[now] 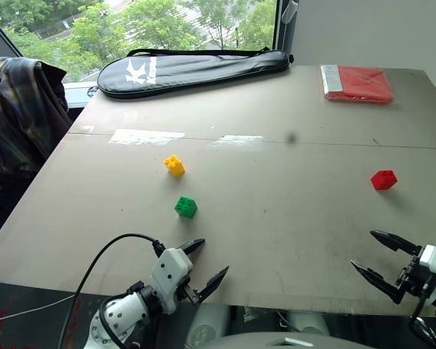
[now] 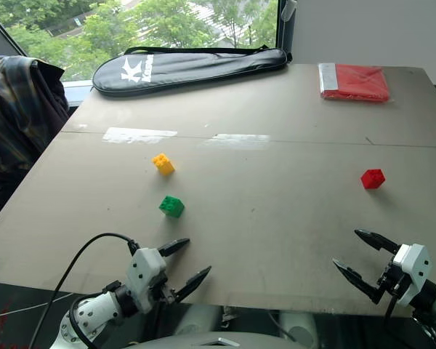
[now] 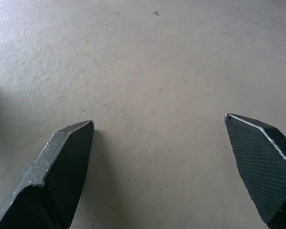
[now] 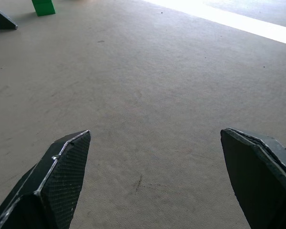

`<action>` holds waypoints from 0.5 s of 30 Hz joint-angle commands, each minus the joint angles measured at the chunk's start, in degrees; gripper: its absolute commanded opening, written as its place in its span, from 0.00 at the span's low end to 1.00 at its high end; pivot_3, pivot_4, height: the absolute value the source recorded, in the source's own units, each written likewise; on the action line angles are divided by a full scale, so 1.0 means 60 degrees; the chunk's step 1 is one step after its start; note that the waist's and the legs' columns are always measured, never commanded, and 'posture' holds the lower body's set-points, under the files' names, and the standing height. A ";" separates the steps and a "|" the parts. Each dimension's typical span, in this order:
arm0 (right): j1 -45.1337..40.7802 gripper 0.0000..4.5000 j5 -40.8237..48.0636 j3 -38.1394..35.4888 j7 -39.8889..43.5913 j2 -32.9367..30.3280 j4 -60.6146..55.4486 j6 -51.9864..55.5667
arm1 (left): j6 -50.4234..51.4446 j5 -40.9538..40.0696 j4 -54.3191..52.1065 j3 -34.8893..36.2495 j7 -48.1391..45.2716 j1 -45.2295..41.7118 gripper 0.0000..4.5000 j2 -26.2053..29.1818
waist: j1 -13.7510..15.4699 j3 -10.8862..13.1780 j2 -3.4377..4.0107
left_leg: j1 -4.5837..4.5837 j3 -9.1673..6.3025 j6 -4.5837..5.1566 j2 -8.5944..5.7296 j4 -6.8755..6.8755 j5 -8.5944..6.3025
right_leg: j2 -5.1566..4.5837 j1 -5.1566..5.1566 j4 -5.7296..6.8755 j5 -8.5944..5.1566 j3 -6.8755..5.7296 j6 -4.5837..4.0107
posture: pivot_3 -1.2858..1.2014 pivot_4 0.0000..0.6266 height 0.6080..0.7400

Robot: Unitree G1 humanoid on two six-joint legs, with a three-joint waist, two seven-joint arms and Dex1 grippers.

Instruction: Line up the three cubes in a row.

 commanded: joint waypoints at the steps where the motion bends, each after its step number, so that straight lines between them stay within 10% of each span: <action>1: 0.0006 1.00 0.0001 -0.0216 -0.0033 -0.0069 -0.0201 0.0000 | 0.0375 -0.0395 -0.0274 0.0007 0.0169 -0.0177 1.00 -0.0100 | 0.0001 0.0000 0.0000 | 0.0000 0.0000 0.0000 0.0000 0.0000 0.0000 | 0.0000 0.0000 0.0000 0.0000 0.0000 0.0000 | 0.52 0.24 0.70; 15: 0.0228 1.00 -0.0420 0.0013 -0.0216 0.0375 0.0037 -0.0231 | 0.1291 -0.1483 -0.0227 0.0496 -0.0117 -0.1145 1.00 0.0378 | -0.0010 -0.0005 0.0005 | 0.0002 0.0005 0.0000 -0.0001 0.0004 0.0001 | 0.0004 -0.0002 0.0008 0.0009 0.0007 -0.0011 | 0.52 0.24 0.70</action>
